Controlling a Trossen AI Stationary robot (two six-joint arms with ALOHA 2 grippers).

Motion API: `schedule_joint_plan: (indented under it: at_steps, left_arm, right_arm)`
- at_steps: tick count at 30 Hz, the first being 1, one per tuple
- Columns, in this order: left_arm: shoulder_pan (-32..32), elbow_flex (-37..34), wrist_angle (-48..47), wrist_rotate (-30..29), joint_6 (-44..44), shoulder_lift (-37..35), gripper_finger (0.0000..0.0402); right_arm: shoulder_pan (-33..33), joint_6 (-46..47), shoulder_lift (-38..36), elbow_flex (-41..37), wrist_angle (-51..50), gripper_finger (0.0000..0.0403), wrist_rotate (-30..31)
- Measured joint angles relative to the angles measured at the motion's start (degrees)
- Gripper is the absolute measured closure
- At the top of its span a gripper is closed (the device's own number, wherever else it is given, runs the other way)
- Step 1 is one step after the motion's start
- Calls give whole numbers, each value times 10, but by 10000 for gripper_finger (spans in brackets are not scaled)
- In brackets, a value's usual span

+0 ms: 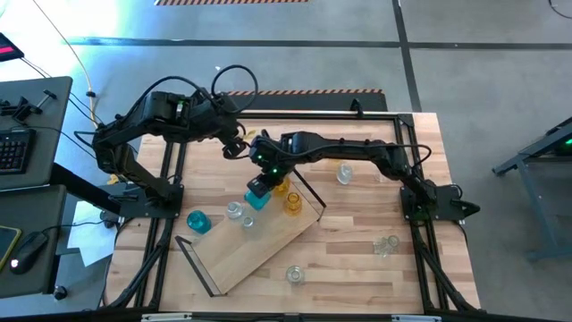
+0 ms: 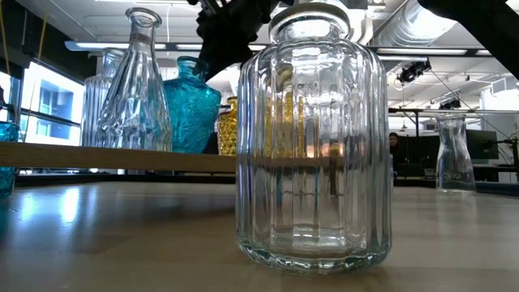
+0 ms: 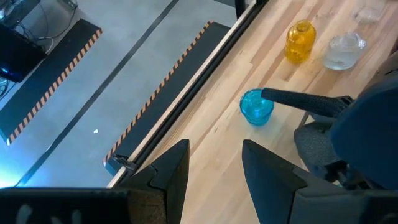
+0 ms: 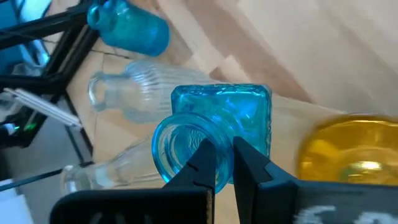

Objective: Sort vases onto shelf
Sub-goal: Put the blue vase on the shelf

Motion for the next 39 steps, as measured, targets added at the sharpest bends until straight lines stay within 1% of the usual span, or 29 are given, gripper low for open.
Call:
schedule_joint_plan:
  at_steps: [16, 23, 34, 39]
  left_arm:
    - [0, 0, -1, -1, 14, 0, 261]
    - [0, 1, -2, 1, 15, 0, 261]
    - [0, 1, -2, 2, 15, -1, 261]
    - [0, 2, -1, 3, 15, -1, 261]
  right_arm:
    - [-4, -9, 0, 1, -11, 397, 3]
    - [-5, -28, 0, 1, -12, 374, -1]
    - [-5, -30, 0, 1, -11, 336, -5]
    - [-5, -30, 1, 1, 9, 331, -6]
